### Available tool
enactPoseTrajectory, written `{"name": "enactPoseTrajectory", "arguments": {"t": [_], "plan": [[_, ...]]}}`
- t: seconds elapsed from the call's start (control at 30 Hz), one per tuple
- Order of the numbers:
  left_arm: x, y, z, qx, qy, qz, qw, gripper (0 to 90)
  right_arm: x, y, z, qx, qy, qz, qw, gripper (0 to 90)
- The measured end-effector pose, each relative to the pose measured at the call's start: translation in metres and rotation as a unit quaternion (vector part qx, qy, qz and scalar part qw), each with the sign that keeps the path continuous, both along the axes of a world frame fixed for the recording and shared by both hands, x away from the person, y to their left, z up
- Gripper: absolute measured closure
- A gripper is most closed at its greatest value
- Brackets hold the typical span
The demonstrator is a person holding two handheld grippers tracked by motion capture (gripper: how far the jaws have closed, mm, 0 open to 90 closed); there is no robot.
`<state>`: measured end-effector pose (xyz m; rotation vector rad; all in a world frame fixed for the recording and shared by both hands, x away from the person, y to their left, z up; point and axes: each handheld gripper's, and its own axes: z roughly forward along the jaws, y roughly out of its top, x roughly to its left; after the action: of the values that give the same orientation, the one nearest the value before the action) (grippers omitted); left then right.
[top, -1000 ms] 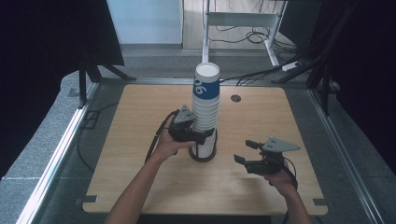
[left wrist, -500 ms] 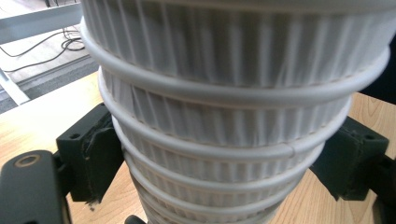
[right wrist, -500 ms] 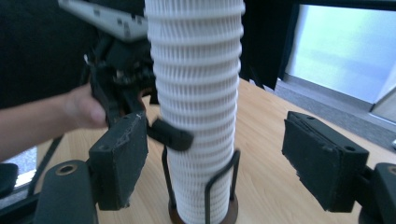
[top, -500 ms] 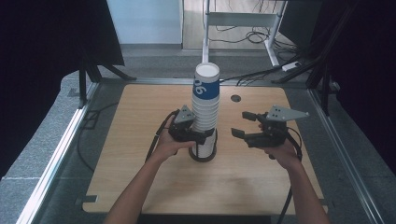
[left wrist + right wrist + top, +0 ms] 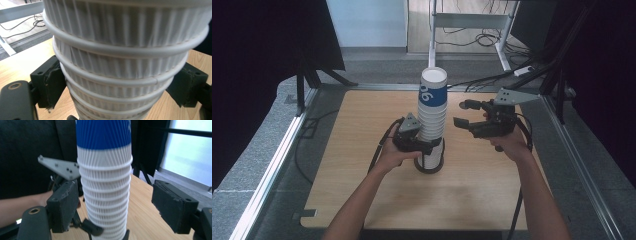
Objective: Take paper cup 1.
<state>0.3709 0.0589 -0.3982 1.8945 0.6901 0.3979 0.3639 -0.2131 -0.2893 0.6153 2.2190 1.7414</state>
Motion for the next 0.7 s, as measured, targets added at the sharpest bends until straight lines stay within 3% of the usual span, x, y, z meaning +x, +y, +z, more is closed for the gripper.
{"name": "enactPoseTrajectory", "arguments": {"t": [0.3,0.7], "plan": [[0.0,0.0,0.0,0.0,0.0,-0.001,1.0,13.1,0.014,0.009,0.013,0.008,-0.002,0.017,0.9998,20.9],[0.0,0.0,0.0,-0.002,0.002,0.0,1.0,13.1,0.022,0.023,0.027,0.008,-0.005,0.03,0.9995,19.6]]}}
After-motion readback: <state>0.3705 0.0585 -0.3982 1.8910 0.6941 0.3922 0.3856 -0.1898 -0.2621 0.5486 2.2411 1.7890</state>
